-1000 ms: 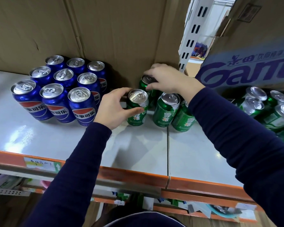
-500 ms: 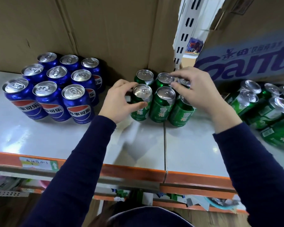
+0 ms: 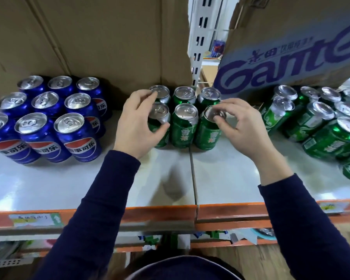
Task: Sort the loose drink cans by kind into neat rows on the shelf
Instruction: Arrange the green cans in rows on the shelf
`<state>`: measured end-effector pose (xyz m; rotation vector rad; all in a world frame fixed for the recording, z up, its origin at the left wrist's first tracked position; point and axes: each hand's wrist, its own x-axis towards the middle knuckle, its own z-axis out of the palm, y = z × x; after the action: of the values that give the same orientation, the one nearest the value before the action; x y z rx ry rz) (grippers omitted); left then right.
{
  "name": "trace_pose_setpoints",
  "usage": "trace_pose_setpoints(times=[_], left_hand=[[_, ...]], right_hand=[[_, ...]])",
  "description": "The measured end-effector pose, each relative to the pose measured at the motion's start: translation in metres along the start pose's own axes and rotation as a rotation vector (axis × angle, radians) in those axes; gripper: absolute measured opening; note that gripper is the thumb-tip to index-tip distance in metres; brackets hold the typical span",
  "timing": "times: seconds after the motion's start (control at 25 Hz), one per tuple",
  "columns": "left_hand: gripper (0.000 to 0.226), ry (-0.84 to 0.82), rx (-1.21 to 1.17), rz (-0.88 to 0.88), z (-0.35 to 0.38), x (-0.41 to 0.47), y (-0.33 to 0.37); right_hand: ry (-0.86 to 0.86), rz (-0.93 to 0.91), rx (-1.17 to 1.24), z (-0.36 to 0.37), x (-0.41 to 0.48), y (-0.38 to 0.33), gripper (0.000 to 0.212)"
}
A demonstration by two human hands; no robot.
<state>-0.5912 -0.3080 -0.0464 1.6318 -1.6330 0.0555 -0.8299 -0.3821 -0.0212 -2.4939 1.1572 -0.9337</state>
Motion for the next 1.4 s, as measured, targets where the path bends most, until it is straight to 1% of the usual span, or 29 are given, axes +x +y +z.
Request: trace_pose_setpoints(times=[0.08, 0.16, 0.28, 0.4, 0.48, 0.56, 0.6, 0.68, 0.76, 0.8, 0.84, 0.92, 1.0, 1.08, 1.24, 1.4], left_hand=[[0.051, 0.047, -0.014, 0.153, 0.010, 0.004, 0.024], [0.035, -0.007, -0.087, 0.269, 0.029, 0.011, 0.056], [0.025, -0.143, -0.194, 0.314, 0.065, 0.013, 0.105], [0.020, -0.154, -0.163, 0.353, 0.105, 0.011, 0.147], [0.019, -0.162, -0.205, 0.301, 0.128, 0.012, 0.171], [0.023, -0.188, -0.228, 0.225, 0.149, 0.014, 0.187], [0.029, -0.192, -0.216, 0.180, 0.160, 0.017, 0.194], [0.051, -0.187, -0.169, 0.053, 0.181, 0.030, 0.204], [0.074, -0.229, -0.107, -0.085, 0.198, 0.049, 0.209], [0.081, -0.276, -0.086, -0.144, 0.205, 0.058, 0.210], [0.084, -0.323, -0.077, -0.180, 0.210, 0.067, 0.210], [0.075, -0.349, -0.080, -0.186, 0.218, 0.079, 0.210], [0.064, -0.313, -0.080, -0.184, 0.217, 0.080, 0.210], [0.065, -0.267, -0.066, -0.185, 0.207, 0.070, 0.210], [0.067, -0.149, -0.016, -0.176, 0.165, 0.028, 0.204], [0.067, -0.050, 0.134, -0.241, 0.114, -0.009, 0.185]], right_hand=[[0.051, 0.039, -0.021, -0.015, -0.015, 0.011, 0.023], [0.107, 0.075, -0.058, -0.037, -0.033, 0.029, 0.020], [0.190, 0.168, -0.093, -0.073, -0.062, 0.060, 0.020], [0.224, 0.291, -0.186, -0.116, -0.089, 0.103, 0.025], [0.193, 0.351, -0.305, -0.145, -0.097, 0.135, 0.030], [0.099, 0.386, -0.400, -0.163, -0.093, 0.161, 0.039], [0.031, 0.391, -0.431, -0.169, -0.089, 0.173, 0.043], [-0.106, 0.358, -0.516, -0.171, -0.080, 0.188, 0.053], [-0.155, 0.293, -0.563, -0.167, -0.076, 0.197, 0.062], [-0.152, 0.281, -0.534, -0.166, -0.077, 0.198, 0.066], [-0.143, 0.277, -0.479, -0.166, -0.078, 0.199, 0.069], [-0.154, 0.241, -0.393, -0.166, -0.080, 0.199, 0.072], [-0.207, 0.192, -0.372, -0.167, -0.081, 0.201, 0.070], [-0.235, 0.153, -0.325, -0.169, -0.080, 0.200, 0.068], [-0.235, 0.137, -0.070, -0.161, -0.077, 0.187, 0.066], [-0.295, 0.040, 0.073, -0.128, -0.065, 0.153, 0.064]])
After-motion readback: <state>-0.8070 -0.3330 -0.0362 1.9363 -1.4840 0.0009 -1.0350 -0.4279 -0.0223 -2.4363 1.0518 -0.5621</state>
